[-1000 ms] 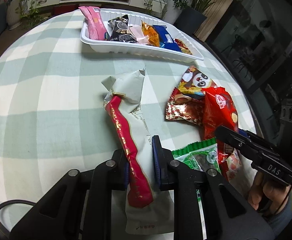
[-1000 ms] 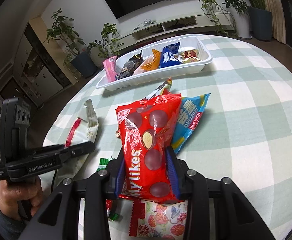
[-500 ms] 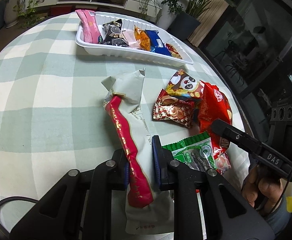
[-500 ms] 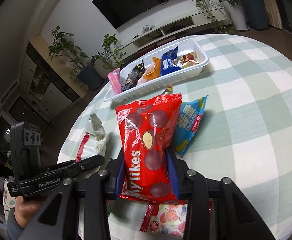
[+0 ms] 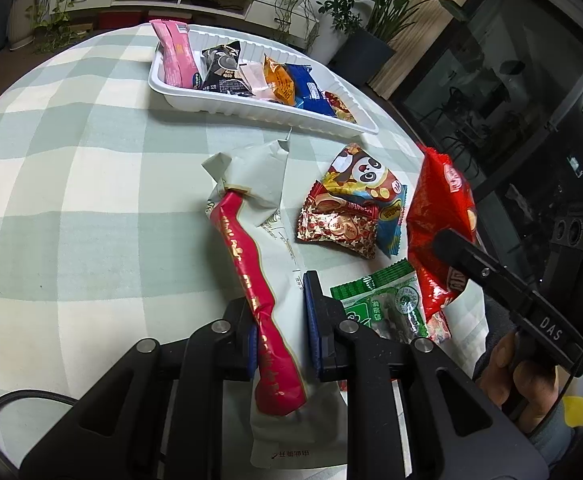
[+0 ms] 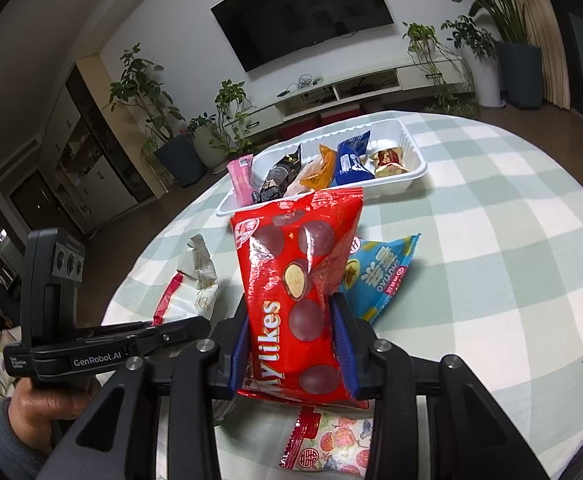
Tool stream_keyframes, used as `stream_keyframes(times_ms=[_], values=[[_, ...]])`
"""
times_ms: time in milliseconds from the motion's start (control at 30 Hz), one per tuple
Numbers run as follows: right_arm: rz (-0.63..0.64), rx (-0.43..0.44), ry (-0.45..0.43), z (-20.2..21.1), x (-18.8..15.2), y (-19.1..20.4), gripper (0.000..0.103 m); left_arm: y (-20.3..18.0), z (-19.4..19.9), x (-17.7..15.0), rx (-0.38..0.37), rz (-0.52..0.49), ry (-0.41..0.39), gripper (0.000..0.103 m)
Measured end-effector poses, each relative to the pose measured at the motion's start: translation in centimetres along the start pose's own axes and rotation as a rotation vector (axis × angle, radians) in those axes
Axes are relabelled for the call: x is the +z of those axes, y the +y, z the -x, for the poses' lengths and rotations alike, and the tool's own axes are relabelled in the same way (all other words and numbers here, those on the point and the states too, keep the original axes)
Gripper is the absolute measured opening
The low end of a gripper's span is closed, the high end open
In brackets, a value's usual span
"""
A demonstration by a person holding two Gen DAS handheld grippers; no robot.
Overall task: Organize snacks
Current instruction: 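Lift the white packet and red Mylikes bag and carry both over the tray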
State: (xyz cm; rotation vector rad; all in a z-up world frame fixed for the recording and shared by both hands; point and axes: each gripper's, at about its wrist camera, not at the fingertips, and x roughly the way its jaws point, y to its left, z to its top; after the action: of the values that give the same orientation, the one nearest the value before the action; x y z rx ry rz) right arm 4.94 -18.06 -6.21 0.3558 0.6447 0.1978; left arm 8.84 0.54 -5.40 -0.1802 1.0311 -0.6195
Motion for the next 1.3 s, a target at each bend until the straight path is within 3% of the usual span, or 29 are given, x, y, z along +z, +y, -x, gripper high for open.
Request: stream_keyframes(times_ms=[233,467,700,933,1133,1300], values=[[0.029,0.044,-0.043,0.9,0.3,0.7,0.040,0.0,0.2,0.0,-0.007,-0.005,-0.010,0.017],[-0.086,-0.021,-0.009,1.2,1.1,-2.3,0.040,0.3,0.9,0.2,-0.003,-0.001,-0.027,0.017],[-0.182,-0.082,-0.082,4.4,3.7,-6.5,0.040,1.5,3.0,2.2,-0.003,0.020,-0.072,0.017],[-0.192,-0.149,-0.199,8.1,9.5,-9.6,0.040,2.2,5.6,7.5,0.036,-0.016,-0.141,0.017],[-0.080,-0.122,-0.265,8.1,15.1,-7.3,0.040,2.1,6.0,13.4,0.070,-0.062,-0.171,0.017],[0.044,-0.074,-0.230,4.1,18.7,-3.5,0.040,2.9,4.8,17.8,0.086,-0.058,-0.175,0.017]])
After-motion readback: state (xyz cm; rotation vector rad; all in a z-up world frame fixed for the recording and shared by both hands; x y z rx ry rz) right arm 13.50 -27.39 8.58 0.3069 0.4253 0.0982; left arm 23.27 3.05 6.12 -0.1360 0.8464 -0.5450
